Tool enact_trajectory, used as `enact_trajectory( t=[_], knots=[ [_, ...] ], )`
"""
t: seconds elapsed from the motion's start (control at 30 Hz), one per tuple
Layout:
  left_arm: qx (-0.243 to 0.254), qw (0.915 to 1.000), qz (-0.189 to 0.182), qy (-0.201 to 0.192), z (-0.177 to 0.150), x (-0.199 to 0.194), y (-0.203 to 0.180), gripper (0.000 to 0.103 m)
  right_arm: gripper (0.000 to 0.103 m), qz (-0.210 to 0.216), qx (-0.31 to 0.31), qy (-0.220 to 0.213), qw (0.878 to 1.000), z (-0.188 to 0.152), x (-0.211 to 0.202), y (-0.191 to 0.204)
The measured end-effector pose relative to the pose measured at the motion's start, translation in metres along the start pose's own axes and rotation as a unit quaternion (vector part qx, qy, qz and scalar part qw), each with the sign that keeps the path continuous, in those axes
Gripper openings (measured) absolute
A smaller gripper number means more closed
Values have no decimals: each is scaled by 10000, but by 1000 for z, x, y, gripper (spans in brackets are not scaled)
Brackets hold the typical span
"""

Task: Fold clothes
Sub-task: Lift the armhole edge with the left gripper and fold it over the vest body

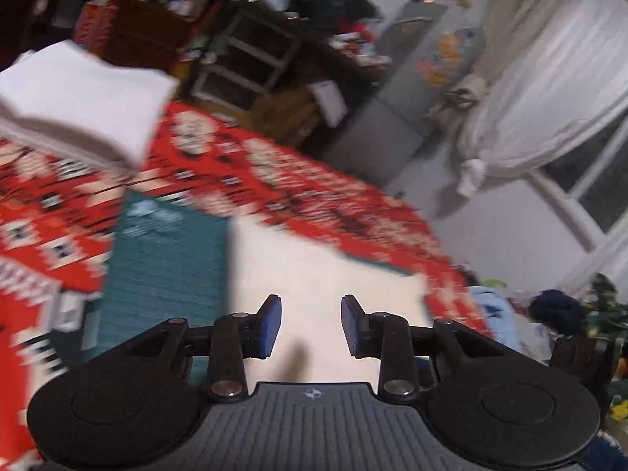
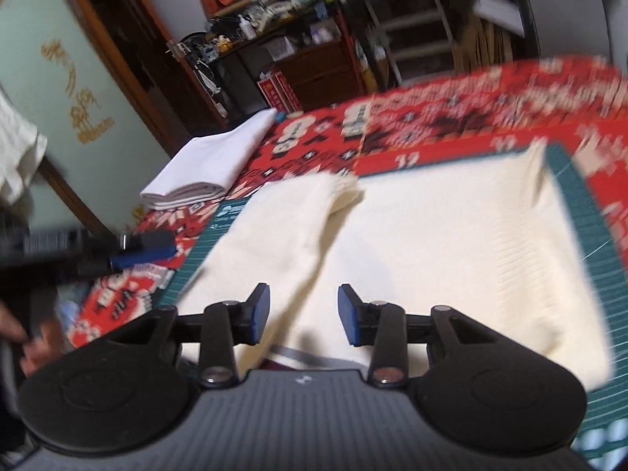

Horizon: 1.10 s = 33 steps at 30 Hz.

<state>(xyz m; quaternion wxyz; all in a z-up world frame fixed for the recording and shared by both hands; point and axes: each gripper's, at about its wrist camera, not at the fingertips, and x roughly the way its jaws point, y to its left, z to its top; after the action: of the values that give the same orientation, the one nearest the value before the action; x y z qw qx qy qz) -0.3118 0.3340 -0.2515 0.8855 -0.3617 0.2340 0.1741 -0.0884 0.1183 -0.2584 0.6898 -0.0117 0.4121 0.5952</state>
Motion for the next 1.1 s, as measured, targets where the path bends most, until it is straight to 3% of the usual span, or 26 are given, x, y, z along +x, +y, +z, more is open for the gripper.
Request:
enact_trajectory(
  t=[0.13, 0.27, 0.33, 0.37, 0.47, 0.57, 0.73, 0.93, 1.03, 1.1],
  knots=[
    [-138, 9998, 78, 145, -16, 2, 20, 29, 46, 114, 441, 185, 9988, 5, 31, -2],
    [-125, 9995, -206, 194, -26, 7, 23, 27, 45, 102, 612, 285, 9977, 6, 56, 1],
    [23, 9996, -206, 208, -27, 9, 18, 27, 16, -2, 535, 319, 9981, 8, 63, 5],
    [100, 9995, -199, 216, -28, 10, 15, 27, 11, -47, 494, 302, 9983, 9, 62, 7],
    [335, 9986, -317, 240, -27, 8, 3, 27, 8, -227, 204, 45, 9995, 15, 43, 14],
    [685, 9960, -456, 358, -28, 10, -9, 26, 8, -456, -219, -309, 9982, 20, 14, 16],
    [1348, 9885, -42, 680, -39, 30, -25, 28, 8, -663, -191, 65, 9976, 11, 27, -5],
    [1706, 9846, 54, 380, -32, 18, -36, 25, 11, -543, -98, 108, 9984, 3, 35, -8],
    [1697, 9846, -104, 409, -29, 26, -35, 23, 18, -504, 59, 48, 9987, 8, 29, -10],
    [1816, 9819, -53, 545, -32, 37, -34, 18, 28, -514, 151, -60, 9985, 14, 24, -16]
  ],
)
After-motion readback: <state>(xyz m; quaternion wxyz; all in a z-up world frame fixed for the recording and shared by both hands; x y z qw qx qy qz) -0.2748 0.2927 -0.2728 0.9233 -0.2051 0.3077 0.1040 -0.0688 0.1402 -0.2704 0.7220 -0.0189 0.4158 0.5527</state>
